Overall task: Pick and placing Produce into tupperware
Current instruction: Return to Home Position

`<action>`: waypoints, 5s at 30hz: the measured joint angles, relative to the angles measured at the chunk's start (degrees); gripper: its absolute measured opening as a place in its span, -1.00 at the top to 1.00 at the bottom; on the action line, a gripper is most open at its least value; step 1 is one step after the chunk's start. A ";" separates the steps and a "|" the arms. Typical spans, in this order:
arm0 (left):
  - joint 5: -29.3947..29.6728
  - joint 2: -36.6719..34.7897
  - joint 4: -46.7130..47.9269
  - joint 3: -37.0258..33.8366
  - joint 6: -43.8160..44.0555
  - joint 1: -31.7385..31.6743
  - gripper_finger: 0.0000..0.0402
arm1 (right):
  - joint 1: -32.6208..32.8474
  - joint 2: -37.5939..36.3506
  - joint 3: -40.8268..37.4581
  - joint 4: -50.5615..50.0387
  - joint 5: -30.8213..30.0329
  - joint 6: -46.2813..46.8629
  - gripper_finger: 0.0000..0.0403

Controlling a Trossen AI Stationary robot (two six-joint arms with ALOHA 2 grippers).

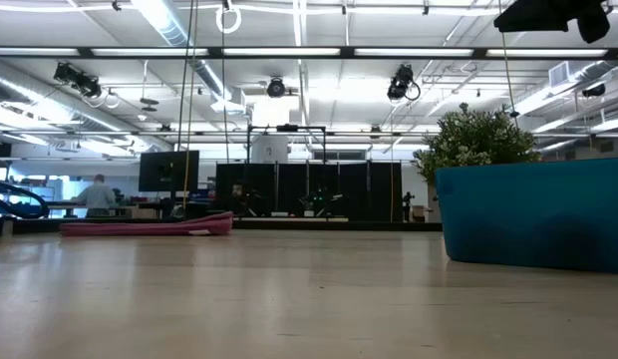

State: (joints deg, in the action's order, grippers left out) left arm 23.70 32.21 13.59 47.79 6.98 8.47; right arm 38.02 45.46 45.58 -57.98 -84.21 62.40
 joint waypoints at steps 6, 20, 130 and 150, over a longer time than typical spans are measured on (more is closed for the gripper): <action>0.00 0.00 1.12 0.00 0.06 0.00 0.52 | 0.00 1.54 0.00 0.03 -5.78 -0.07 0.62; 0.00 0.00 4.89 0.00 -0.26 0.00 0.51 | 0.06 1.55 0.00 2.74 2.21 1.92 0.62; -28.89 -18.73 -39.00 -47.32 9.19 3.28 0.51 | -33.05 -19.97 -44.92 89.21 88.30 -57.34 0.62; -28.89 -18.73 -38.17 -47.36 4.70 3.28 0.53 | -33.05 -20.01 -44.92 79.15 88.31 -64.70 0.62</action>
State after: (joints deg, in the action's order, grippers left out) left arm -5.19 13.47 -24.58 0.43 11.68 11.75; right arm 4.97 25.45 0.67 21.17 4.10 -2.30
